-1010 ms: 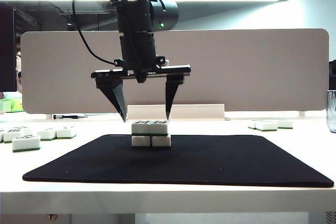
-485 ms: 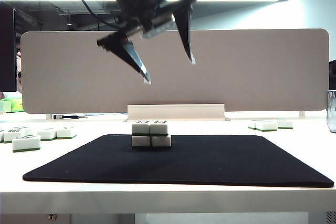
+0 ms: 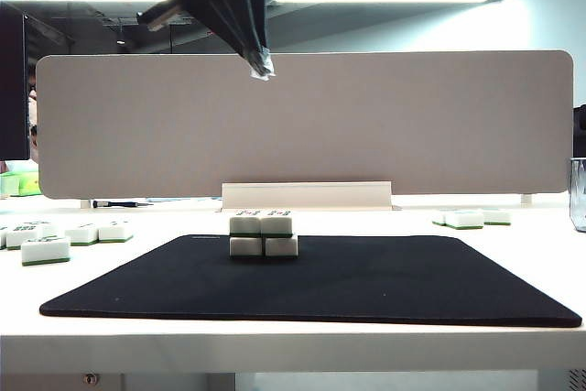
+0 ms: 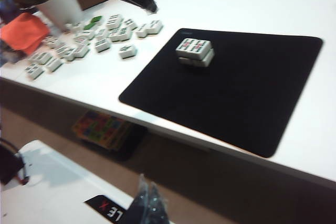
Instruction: Arrange four mahjong tiles into a neat stack, creating two layers of paired tiles.
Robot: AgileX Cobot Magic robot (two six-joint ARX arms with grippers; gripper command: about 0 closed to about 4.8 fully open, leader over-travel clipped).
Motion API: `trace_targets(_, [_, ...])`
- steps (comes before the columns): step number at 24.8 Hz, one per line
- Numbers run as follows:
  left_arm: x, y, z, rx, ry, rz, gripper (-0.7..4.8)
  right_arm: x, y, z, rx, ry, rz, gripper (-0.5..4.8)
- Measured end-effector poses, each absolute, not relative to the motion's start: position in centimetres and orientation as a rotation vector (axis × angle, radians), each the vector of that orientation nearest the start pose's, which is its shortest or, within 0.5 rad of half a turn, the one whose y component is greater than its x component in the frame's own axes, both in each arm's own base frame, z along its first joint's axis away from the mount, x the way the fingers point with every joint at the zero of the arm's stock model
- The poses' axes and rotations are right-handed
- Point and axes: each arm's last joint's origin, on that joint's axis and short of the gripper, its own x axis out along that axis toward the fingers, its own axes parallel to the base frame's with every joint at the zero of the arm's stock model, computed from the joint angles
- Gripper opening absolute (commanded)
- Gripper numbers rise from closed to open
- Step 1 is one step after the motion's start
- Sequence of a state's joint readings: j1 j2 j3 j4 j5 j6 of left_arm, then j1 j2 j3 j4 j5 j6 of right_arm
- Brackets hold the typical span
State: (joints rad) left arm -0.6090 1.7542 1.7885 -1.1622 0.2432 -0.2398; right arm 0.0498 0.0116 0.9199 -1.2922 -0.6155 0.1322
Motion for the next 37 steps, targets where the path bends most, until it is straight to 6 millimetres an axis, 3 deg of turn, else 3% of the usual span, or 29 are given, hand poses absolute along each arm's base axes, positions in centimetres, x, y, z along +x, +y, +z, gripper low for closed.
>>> trace_targets(5, [26.9, -19.3, 35.3, 0.156, 1.243, -0.546, -0.06, -5.7, 1.5, 30.3, 0.242, 0.420, 0.671, -0.01])
trace_targets(12, [23.8, -16.7, 38.8, 0.236, 1.143, -0.502, -0.06, -5.7, 1.5, 30.3, 0.242, 0.420, 0.667, -0.01])
trace_targets(16, [20.5, -14.0, 42.3, 0.249, 0.979, -0.441, -0.06, -5.7, 1.5, 30.3, 0.242, 0.420, 0.667, -0.01])
trace_targets(23, [16.2, -10.3, 45.7, 0.283, 0.772, -0.278, -0.06, -5.7, 1.5, 30.3, 0.242, 0.420, 0.667, -0.01])
trace_targets(25, [13.1, -7.9, 47.4, 0.259, 0.664, -0.223, -0.06, -5.7, 1.5, 30.3, 0.242, 0.420, 0.667, -0.01])
trace_targets(29, [9.7, -5.5, 48.3, 0.236, 0.598, -0.200, -0.06, -5.7, 1.5, 30.3, 0.242, 0.419, 0.667, -0.01])
trace_targets(34, [7.5, -3.9, 48.5, 0.223, 0.572, -0.199, -0.06, -5.7, 1.5, 30.3, 0.242, 0.420, 0.667, -0.01])
trace_targets(37, [5.8, -2.3, 47.9, 0.249, 0.522, -0.069, -0.06, -5.7, 1.5, 30.3, 0.242, 0.420, 0.667, -0.01])
